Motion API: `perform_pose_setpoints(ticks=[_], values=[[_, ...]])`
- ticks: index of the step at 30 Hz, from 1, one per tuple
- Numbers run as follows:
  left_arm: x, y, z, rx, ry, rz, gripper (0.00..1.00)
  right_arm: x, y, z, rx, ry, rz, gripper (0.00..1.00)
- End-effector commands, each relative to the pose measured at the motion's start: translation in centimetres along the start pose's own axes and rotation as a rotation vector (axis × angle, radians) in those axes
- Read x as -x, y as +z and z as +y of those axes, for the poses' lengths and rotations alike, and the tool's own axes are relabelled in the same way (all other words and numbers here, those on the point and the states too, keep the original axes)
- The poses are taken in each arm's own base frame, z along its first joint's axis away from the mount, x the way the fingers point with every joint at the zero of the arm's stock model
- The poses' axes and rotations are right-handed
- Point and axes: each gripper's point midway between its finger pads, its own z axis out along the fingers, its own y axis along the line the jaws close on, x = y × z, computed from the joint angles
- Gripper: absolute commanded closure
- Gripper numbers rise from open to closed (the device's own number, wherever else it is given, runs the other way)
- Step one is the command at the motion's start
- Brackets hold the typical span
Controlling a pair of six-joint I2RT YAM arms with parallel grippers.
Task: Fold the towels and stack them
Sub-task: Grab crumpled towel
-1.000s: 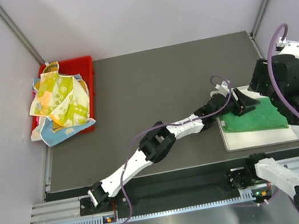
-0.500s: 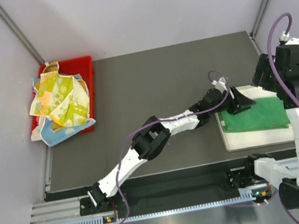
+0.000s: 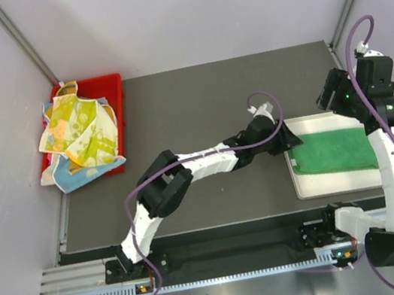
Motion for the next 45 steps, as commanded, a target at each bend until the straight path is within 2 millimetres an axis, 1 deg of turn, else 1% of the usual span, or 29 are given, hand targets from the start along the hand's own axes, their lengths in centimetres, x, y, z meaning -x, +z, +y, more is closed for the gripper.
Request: perform_pose_setpoints(ticks=[1, 2, 3, 4, 5, 6, 7, 8, 9, 10, 11, 12, 13, 14, 15, 17, 18, 20, 21, 23, 24, 29, 32, 34, 35, 38, 39, 42, 45], values=[[4.4, -5.4, -0.3, 0.144, 0.148, -0.158, 0.51, 0.7, 2.2, 3.5, 0.152, 0.03, -0.031, 0.29], [5.0, -6.4, 0.6, 0.191, 0.185, -0.173, 0.51, 0.5, 2.7, 4.3, 0.167, 0.025, -0.028, 0.29], [6.7, -8.3, 0.2, 0.212, 0.196, -0.219, 0.52, -0.6, 2.9, 6.6, 0.219, -0.014, -0.009, 0.28], [7.3, -9.4, 2.3, 0.289, 0.204, -0.24, 0.51, -0.7, 4.0, 7.5, 0.211, -0.019, -0.017, 0.27], [7.6, -10.9, 4.1, 0.372, 0.224, -0.234, 0.51, -1.1, 4.4, 8.5, 0.219, -0.037, -0.017, 0.27], [9.5, -12.4, 5.4, 0.425, 0.221, -0.267, 0.51, -2.4, 4.8, 10.8, 0.255, -0.075, 0.014, 0.27], [11.0, -14.6, 6.0, 0.478, 0.227, -0.312, 0.51, -2.5, 5.3, 12.0, 0.279, -0.078, 0.003, 0.27], [11.7, -16.5, 7.6, 0.556, 0.232, -0.313, 0.5, -2.9, 5.7, 13.0, 0.297, -0.088, 0.008, 0.27], [14.0, -18.7, 9.1, 0.614, 0.222, -0.356, 0.5, -4.1, 6.3, 14.4, 0.319, -0.11, 0.034, 0.27], [15.7, -21.0, 9.1, 0.648, 0.225, -0.407, 0.5, -4.0, 6.5, 15.7, 0.351, -0.105, 0.021, 0.27], [17.4, -23.1, 10.0, 0.711, 0.24, -0.456, 0.5, -4.2, 6.7, 16.6, 0.372, -0.111, 0.022, 0.27], [19.6, -26.4, 11.6, 0.797, 0.217, -0.499, 0.49, -5.3, 7.3, 17.8, 0.388, -0.127, 0.049, 0.27], [21.1, -28.2, 12.3, 0.844, 0.207, -0.538, 0.49, -5.3, 7.5, 18.9, 0.41, -0.129, 0.041, 0.27], [22.6, -30.4, 13.3, 0.919, 0.209, -0.584, 0.48, -5.5, 7.7, 19.7, 0.428, -0.136, 0.042, 0.27], [24.4, -33.4, 15.4, 1.013, 0.174, -0.62, 0.48, -6.5, 8.4, 20.5, 0.438, -0.149, 0.063, 0.27], [27.0, -36.9, 17.2, 1.115, 0.136, -0.689, 0.47, -7.0, 9.3, 21.5, 0.469, -0.144, 0.071, 0.27], [28.4, -40.1, 20.0, 1.212, 0.073, -0.725, 0.47, -7.6, 10.2, 22.1, 0.475, -0.148, 0.085, 0.28], [30.6, -42.8, 21.8, 1.265, 0.031, -0.778, 0.48, -9.0, 10.8, 22.8, 0.51, -0.154, 0.124, 0.28], [31.6, -45.2, 24.1, 1.336, -0.009, -0.815, 0.48, -9.6, 11.2, 23.4, 0.534, -0.158, 0.135, 0.29], [33.1, -47.1, 25.4, 1.38, -0.032, -0.855, 0.48, -10.7, 11.7, 23.7, 0.541, -0.164, 0.152, 0.29], [33.7, -48.6, 27.0, 1.449, -0.045, -0.877, 0.48, -11.4, 11.8, 24.4, 0.563, -0.174, 0.164, 0.29], [36.0, -52.5, 29.4, 1.581, -0.039, -0.968, 0.47, -13.2, 11.8, 25.7, 0.598, -0.21, 0.195, 0.29], [37.1, -53.1, 31.1, 1.581, -0.036, -0.974, 0.46, -14.3, 11.6, 26.5, 0.62, -0.235, 0.206, 0.29], [37.5, -53.0, 32.3, 1.605, -0.036, -0.959, 0.45, -14.7, 11.8, 26.6, 0.623, -0.248, 0.21, 0.29], [37.6, -52.7, 33.3, 1.611, -0.032, -0.934, 0.45, -14.9, 11.8, 26.6, 0.625, -0.252, 0.214, 0.29], [37.9, -52.8, 34.3, 1.643, -0.034, -0.923, 0.44, -15.3, 11.9, 26.9, 0.634, -0.257, 0.221, 0.29], [38.1, -52.5, 34.8, 1.639, -0.035, -0.918, 0.44, -15.4, 11.9, 26.9, 0.634, -0.258, 0.22, 0.29], [38.5, -52.2, 34.9, 1.621, -0.004, -0.933, 0.43, -15.7, 12.1, 26.9, 0.632, -0.263, 0.227, 0.3], [38.4, -52.2, 35.1, 1.626, -0.003, -0.93, 0.42, -15.8, 12.2, 26.9, 0.633, -0.262, 0.226, 0.3]])
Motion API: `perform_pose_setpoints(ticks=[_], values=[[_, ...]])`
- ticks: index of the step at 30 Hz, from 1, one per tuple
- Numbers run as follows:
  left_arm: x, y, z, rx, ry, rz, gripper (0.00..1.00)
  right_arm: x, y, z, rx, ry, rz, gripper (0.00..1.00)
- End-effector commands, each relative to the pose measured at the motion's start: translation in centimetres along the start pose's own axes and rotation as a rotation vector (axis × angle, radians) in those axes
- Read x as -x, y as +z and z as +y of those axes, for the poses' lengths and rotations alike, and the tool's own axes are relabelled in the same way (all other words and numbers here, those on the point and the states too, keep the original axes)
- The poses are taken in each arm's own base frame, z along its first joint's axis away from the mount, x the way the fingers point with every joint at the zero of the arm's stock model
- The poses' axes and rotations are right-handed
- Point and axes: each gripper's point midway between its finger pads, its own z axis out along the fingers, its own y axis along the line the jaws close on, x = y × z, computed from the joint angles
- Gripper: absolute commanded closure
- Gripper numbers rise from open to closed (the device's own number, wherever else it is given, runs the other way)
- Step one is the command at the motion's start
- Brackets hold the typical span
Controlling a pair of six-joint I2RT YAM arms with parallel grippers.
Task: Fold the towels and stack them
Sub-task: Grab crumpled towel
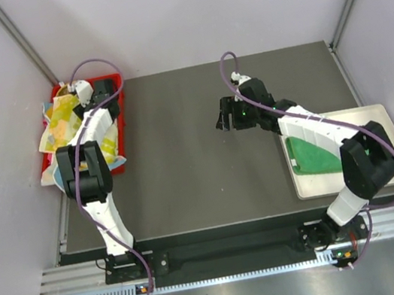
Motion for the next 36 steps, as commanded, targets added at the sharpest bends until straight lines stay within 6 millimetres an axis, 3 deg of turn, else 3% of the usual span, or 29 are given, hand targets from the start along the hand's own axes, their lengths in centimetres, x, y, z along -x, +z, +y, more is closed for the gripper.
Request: perform_pose_setpoints(ticks=[1, 8, 17, 20, 29, 36], values=[[2.3, -0.1, -0.5, -0.009, -0.05, -0.074, 0.42, 0.6, 0.4, 1.5, 0.045, -0.03, -0.034, 0.3], [-0.5, 0.9, -0.6, -0.009, -0.043, -0.038, 0.42, -0.1, 0.9, 2.0, 0.049, -0.036, -0.02, 0.3], [-1.6, 2.8, 0.1, 0.012, -0.084, -0.011, 0.48, -0.6, 1.2, 1.9, 0.036, -0.044, -0.012, 0.31], [-1.9, 3.1, 0.3, 0.011, -0.096, -0.005, 0.55, -0.6, 1.2, 2.0, 0.035, -0.047, -0.016, 0.31], [-1.1, 2.8, 0.8, -0.015, -0.137, -0.023, 1.0, -0.7, 1.3, 2.4, 0.032, -0.053, -0.022, 0.32], [-0.7, 0.2, 2.0, -0.081, -0.248, -0.049, 1.0, -0.5, 1.4, 2.7, 0.029, -0.052, -0.034, 0.32]])
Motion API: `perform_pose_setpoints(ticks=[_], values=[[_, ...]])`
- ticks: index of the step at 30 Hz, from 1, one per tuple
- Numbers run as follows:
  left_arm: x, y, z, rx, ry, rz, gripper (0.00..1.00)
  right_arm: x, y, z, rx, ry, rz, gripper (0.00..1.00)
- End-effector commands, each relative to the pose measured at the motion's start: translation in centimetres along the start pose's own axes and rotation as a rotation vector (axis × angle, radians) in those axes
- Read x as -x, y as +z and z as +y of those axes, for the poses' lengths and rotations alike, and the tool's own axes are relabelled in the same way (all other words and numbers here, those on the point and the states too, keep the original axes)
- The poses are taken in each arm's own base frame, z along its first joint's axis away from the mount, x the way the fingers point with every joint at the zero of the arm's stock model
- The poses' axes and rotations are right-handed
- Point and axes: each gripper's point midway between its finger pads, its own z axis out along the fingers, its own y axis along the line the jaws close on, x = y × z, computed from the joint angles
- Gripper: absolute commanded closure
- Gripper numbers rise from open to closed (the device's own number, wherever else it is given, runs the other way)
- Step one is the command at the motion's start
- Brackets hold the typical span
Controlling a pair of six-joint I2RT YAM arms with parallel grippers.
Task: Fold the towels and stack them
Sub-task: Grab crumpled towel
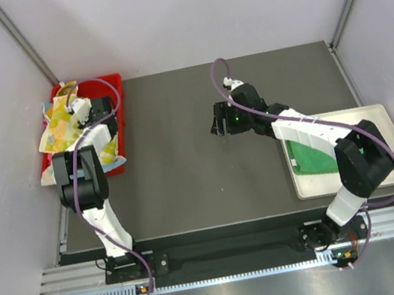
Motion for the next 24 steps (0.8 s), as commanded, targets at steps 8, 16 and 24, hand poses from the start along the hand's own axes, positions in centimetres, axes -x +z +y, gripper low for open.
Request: perform_pose_setpoints(ticks=[8, 16, 24], values=[[3.8, -7.5, -0.3, -0.167, -0.199, -0.079, 1.0, 1.6, 0.2, 1.2, 0.006, -0.018, -0.066, 0.32], [3.0, -17.0, -4.3, -0.351, -0.162, -0.112, 1.0, 2.7, -0.6, 0.7, -0.036, -0.028, -0.095, 0.32], [-4.9, -31.5, -11.2, -0.709, 0.068, -0.02, 1.0, 4.9, -2.6, -3.7, -0.147, 0.023, -0.129, 0.32]])
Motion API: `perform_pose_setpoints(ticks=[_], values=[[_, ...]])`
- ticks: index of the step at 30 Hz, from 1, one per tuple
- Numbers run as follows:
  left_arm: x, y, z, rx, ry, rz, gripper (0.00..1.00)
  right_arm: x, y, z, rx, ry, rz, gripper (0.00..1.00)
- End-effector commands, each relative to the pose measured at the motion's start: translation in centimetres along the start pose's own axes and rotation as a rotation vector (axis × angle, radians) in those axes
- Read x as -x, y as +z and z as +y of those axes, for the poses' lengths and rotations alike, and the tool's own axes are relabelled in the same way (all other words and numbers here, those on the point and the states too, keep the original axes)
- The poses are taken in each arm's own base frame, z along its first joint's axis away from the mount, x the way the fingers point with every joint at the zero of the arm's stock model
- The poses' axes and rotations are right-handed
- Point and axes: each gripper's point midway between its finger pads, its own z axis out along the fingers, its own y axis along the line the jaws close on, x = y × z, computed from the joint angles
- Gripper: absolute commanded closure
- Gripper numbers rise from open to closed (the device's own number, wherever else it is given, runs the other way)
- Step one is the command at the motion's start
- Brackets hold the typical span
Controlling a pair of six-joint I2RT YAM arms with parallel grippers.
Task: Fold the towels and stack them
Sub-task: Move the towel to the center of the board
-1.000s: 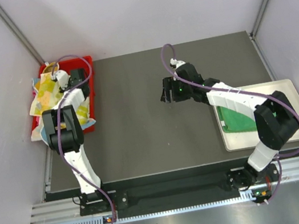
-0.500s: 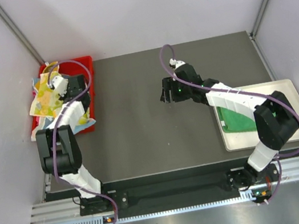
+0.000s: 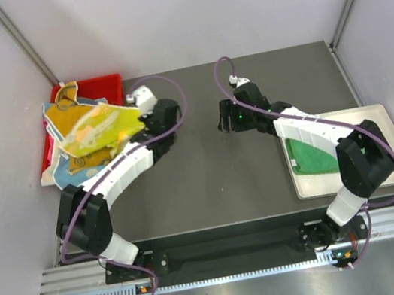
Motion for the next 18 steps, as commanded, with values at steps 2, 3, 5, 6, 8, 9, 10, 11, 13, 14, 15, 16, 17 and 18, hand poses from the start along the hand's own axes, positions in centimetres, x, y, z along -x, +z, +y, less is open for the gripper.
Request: perform_pose_setpoints(ticks=[2, 3, 5, 6, 8, 9, 10, 11, 13, 14, 15, 16, 17, 18], values=[[-4.2, -6.6, -6.8, -0.197, 0.127, 0.088, 1.0, 4.4, -2.5, -2.5, -0.035, 0.045, -0.102, 0.32], [-4.8, -7.8, -7.7, -0.227, 0.136, 0.101, 1.0, 4.7, -3.0, -3.7, -0.052, 0.063, -0.111, 0.32], [-7.9, -11.1, -9.8, -0.326, 0.175, 0.168, 1.0, 5.1, -3.4, -5.2, -0.07, 0.076, -0.12, 0.32], [-9.6, -12.4, -10.4, -0.372, 0.195, 0.21, 1.0, 4.8, -3.7, -5.8, -0.078, 0.081, -0.12, 0.32], [-12.8, -15.5, -11.4, -0.421, 0.238, 0.281, 1.0, 4.7, -3.8, -6.4, -0.082, 0.088, -0.117, 0.31], [-13.8, -16.8, -11.8, -0.446, 0.245, 0.308, 1.0, 4.6, -3.9, -7.0, -0.091, 0.093, -0.118, 0.31], [-14.9, -18.0, -12.2, -0.468, 0.24, 0.334, 1.0, 4.4, -3.9, -7.1, -0.091, 0.091, -0.116, 0.31], [-16.5, -20.1, -12.3, -0.495, 0.264, 0.362, 1.0, 4.3, -3.9, -7.2, -0.093, 0.083, -0.116, 0.31], [-19.3, -23.1, -11.6, -0.533, 0.287, 0.441, 1.0, 3.9, -3.9, -6.6, -0.059, 0.072, -0.1, 0.31], [-20.0, -24.1, -11.4, -0.55, 0.283, 0.466, 1.0, 3.7, -3.9, -6.5, -0.052, 0.062, -0.094, 0.31], [-21.3, -24.7, -10.4, -0.547, 0.297, 0.493, 1.0, 3.7, -3.7, -6.4, -0.045, 0.055, -0.089, 0.31], [-22.4, -26.5, -10.1, -0.577, 0.301, 0.533, 1.0, 3.5, -3.5, -6.0, -0.029, 0.045, -0.078, 0.31], [-22.9, -27.2, -9.7, -0.586, 0.306, 0.553, 1.0, 3.3, -3.3, -5.7, -0.024, 0.027, -0.067, 0.31], [-23.5, -27.5, -8.9, -0.574, 0.319, 0.573, 1.0, 3.3, -2.8, -5.7, -0.029, 0.022, -0.058, 0.31]])
